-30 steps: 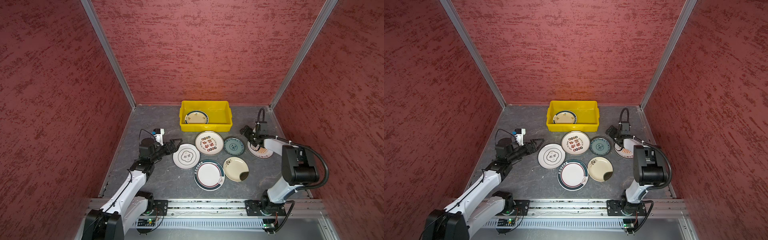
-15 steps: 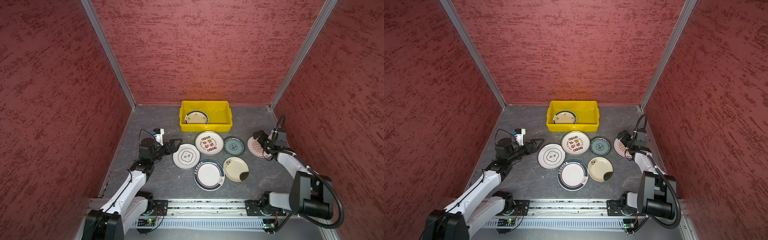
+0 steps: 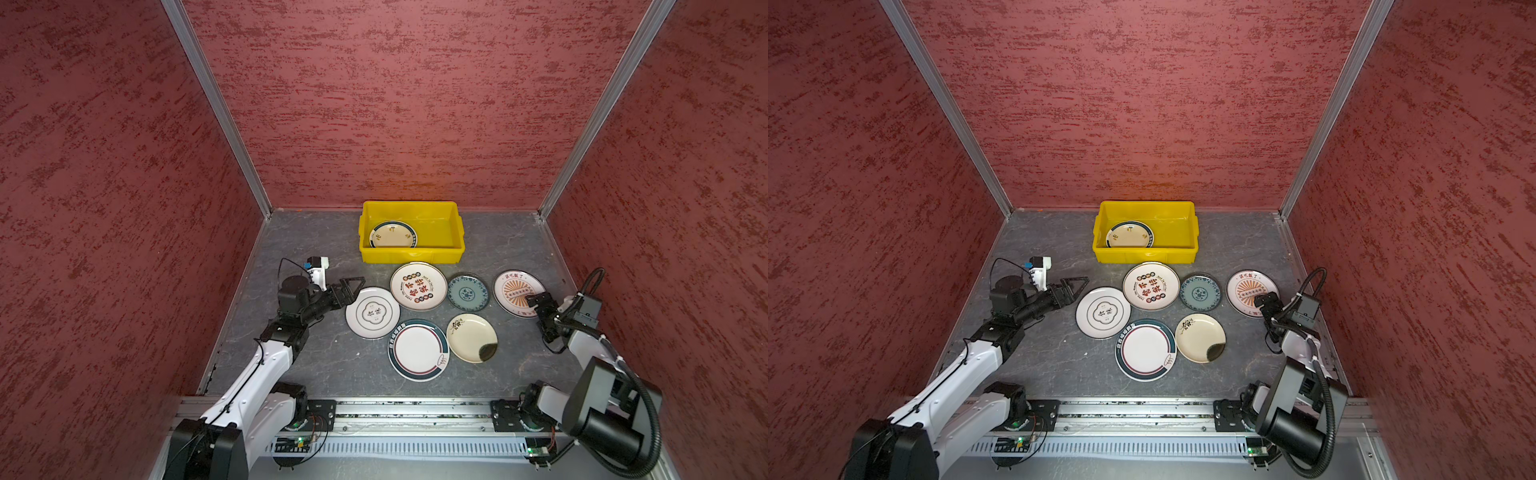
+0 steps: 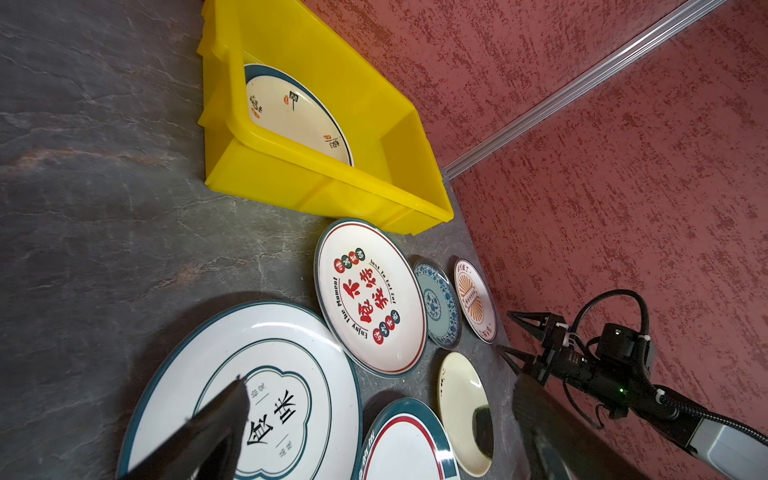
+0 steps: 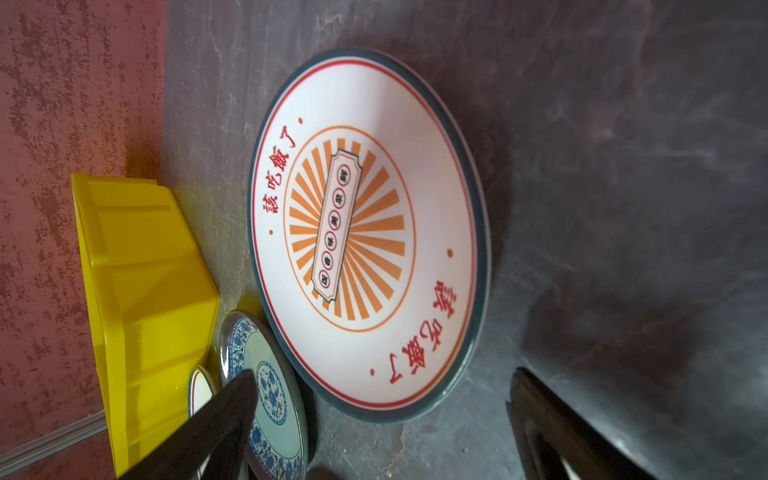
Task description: Place the plates into the plastic bin on the countertop
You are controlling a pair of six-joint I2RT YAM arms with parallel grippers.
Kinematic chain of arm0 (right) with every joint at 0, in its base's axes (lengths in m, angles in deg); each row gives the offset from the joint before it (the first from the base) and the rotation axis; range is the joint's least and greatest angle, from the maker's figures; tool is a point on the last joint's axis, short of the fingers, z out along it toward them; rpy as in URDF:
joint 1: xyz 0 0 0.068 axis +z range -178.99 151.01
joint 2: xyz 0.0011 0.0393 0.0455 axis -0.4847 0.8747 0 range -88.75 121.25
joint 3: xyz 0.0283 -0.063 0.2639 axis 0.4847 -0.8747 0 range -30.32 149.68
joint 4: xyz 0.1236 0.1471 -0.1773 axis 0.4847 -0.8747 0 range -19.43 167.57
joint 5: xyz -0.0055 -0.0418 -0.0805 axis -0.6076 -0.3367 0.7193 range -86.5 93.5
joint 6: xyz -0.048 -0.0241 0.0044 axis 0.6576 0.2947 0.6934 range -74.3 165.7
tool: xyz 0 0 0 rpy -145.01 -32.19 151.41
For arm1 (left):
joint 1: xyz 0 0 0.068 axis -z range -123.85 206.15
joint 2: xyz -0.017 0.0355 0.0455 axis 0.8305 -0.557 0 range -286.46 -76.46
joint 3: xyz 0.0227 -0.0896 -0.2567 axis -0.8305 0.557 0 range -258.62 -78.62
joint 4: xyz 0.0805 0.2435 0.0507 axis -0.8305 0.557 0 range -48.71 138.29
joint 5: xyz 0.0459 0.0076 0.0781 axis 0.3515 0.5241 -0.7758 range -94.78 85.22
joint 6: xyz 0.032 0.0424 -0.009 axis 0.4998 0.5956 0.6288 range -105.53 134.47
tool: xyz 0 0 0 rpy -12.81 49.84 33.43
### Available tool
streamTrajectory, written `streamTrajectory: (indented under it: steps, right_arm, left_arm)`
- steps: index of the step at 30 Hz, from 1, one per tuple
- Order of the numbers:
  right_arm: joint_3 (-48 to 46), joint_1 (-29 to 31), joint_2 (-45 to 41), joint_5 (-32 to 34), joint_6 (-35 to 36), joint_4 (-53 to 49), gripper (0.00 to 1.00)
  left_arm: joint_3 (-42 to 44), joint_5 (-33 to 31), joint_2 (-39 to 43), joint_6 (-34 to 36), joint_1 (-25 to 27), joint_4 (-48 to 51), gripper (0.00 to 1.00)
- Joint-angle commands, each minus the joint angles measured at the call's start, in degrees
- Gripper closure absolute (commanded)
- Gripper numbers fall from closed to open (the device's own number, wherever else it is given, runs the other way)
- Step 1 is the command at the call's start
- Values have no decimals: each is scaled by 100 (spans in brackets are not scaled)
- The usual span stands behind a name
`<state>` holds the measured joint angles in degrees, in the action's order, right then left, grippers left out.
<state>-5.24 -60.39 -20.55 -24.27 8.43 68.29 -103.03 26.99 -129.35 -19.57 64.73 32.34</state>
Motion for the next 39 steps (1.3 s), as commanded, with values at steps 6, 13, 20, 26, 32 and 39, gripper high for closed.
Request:
streamTrajectory:
  steps: [6,13,20,26,32,39]
  right_arm:
    - [-174,-105,527,-596,-161,697,16]
    - [-206,-112,780,-578,-269,1080,26]
    - [-362,-112,991,-412,-522,1560,50]
    - [-538,-117,1293,-285,-680,2112,66]
    - [-508,-115,1476,-211,-663,2205,77]
    - [-565,-112,1476,-212,-732,2367,81]
  left_arm:
    - [98,211,24,7,-37,-457,1]
    - [120,243,19,12,-32,-533,1]
    - [120,231,-16,16,-36,-518,1]
    - [106,211,-79,38,-35,-506,1]
    - [98,214,-112,38,-38,-521,1]
    - [137,111,-35,55,-36,-510,1]
